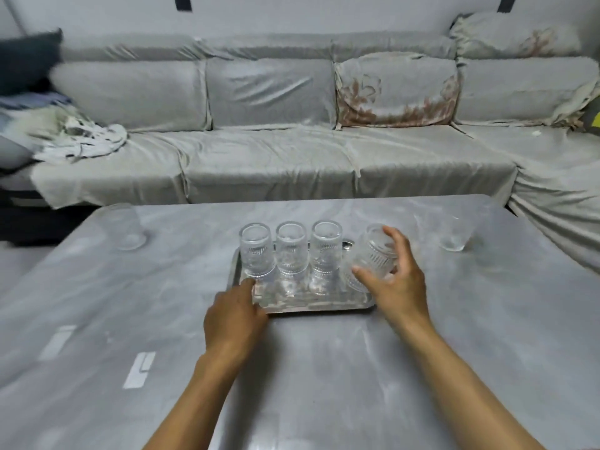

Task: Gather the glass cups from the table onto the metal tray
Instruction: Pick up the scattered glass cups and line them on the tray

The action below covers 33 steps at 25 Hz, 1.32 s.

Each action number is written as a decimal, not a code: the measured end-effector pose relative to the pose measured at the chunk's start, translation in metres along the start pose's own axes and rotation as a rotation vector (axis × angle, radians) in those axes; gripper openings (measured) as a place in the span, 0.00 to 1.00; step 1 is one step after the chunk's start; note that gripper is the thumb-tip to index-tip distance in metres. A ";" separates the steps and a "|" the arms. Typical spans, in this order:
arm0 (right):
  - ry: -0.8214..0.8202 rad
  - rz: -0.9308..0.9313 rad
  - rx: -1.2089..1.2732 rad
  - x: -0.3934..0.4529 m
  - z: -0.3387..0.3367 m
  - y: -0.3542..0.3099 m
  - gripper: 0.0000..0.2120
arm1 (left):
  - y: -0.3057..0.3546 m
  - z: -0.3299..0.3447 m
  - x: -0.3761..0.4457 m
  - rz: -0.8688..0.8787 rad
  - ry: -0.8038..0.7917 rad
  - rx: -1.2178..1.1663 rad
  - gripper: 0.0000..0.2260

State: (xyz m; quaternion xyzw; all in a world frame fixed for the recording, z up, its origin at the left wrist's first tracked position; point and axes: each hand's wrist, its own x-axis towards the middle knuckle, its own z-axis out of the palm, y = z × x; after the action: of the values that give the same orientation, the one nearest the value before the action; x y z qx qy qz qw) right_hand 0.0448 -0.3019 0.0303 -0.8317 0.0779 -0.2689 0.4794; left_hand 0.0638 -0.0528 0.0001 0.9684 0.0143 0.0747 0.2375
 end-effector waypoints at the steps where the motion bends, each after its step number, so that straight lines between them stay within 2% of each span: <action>1: -0.044 -0.026 0.021 -0.002 0.022 -0.008 0.36 | -0.013 -0.002 0.004 -0.062 -0.008 0.031 0.11; 3: -0.122 -0.071 0.054 -0.007 0.067 -0.020 0.37 | -0.037 -0.005 0.012 -0.147 -0.080 -0.019 0.04; 5: -0.199 -0.117 0.053 -0.014 0.105 -0.026 0.37 | -0.052 -0.005 0.019 -0.152 -0.161 -0.097 0.04; 12: -0.314 -0.129 -0.071 -0.026 0.180 -0.025 0.39 | -0.065 -0.008 0.027 -0.127 -0.170 -0.204 0.11; 18: -0.417 -0.204 -0.207 -0.028 0.192 -0.015 0.40 | -0.068 -0.006 0.028 -0.093 -0.142 -0.158 0.12; 22: -0.480 -0.196 -0.161 -0.025 0.183 -0.021 0.43 | -0.057 -0.010 0.023 -0.126 -0.203 -0.143 0.11; 24: -0.494 -0.201 -0.144 -0.025 0.170 -0.024 0.46 | -0.046 -0.014 0.020 -0.139 -0.131 -0.081 0.10; 26: -0.447 -0.229 -0.119 -0.026 0.151 -0.028 0.48 | -0.033 -0.019 0.016 -0.042 0.082 -0.044 0.14; 28: -0.358 -0.247 -0.075 -0.021 0.122 -0.026 0.47 | -0.008 -0.023 0.009 0.168 0.275 -0.173 0.20; 29: -0.311 -0.250 -0.069 -0.016 0.104 -0.022 0.46 | 0.008 -0.023 0.003 0.278 0.315 -0.222 0.23; 31: -0.198 -0.228 -0.086 -0.003 0.066 -0.010 0.45 | 0.039 -0.014 -0.015 0.450 0.299 -0.251 0.26; 33: -0.070 -0.178 -0.078 0.012 0.025 0.010 0.45 | 0.069 0.012 -0.032 0.583 0.198 -0.248 0.25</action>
State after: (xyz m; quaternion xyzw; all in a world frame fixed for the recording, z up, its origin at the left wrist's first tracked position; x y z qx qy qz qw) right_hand 0.0697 -0.2926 0.0166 -0.8623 -0.0028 -0.2781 0.4231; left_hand 0.0330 -0.1211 0.0167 0.8835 -0.2494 0.2344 0.3199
